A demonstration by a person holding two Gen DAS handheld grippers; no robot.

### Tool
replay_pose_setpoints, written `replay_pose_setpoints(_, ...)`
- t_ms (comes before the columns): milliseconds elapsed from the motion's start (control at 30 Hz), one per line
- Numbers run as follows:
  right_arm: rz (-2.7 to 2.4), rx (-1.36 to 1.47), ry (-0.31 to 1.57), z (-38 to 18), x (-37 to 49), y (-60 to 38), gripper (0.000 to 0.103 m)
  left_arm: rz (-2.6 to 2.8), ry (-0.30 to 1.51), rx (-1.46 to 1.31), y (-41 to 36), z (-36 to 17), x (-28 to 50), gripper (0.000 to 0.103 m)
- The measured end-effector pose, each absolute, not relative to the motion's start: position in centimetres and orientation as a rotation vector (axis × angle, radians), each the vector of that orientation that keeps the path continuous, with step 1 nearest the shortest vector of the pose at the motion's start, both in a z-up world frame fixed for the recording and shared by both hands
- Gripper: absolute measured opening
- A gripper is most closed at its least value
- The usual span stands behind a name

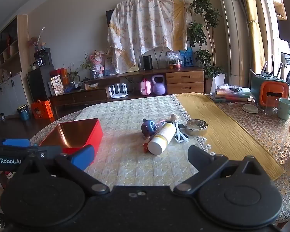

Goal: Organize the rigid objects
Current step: 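Move both tools toward the cluster of items on the table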

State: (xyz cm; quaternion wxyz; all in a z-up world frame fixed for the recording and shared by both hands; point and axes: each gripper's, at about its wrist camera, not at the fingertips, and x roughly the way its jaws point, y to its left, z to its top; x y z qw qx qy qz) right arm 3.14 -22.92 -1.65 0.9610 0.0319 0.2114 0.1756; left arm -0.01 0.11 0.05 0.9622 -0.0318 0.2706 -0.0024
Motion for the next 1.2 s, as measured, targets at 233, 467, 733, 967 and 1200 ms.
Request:
replay_pose_setpoints(233, 0.352, 0.074, 0.429, -1.7, 3.1, -23.0, 0.103, -0.004, 0.551, -0.07, -0.2, -0.3, -0.5, 0.103)
replay_pose_setpoints(467, 0.358, 0.077, 0.429, -1.6, 3.1, -23.1, 0.103, -0.01, 0.571, -0.09, 0.4, -0.6, 0.2, 0.103)
replay_pose_setpoints(733, 0.356, 0.075, 0.431, -1.3, 3.1, -23.2, 0.103, -0.021, 0.577, -0.091, 0.2, -0.8, 0.0, 0.103)
replay_pose_setpoints(967, 0.369, 0.082, 0.435, -2.1, 3.1, -22.9, 0.102, -0.022, 0.58, -0.093, 0.2, -0.7, 0.1, 0.103)
replay_pose_setpoints(1200, 0.366, 0.08, 0.44, -2.2, 3.3, -22.7, 0.102, -0.037, 0.587, -0.107, 0.1, -1.0, 0.4, 0.103)
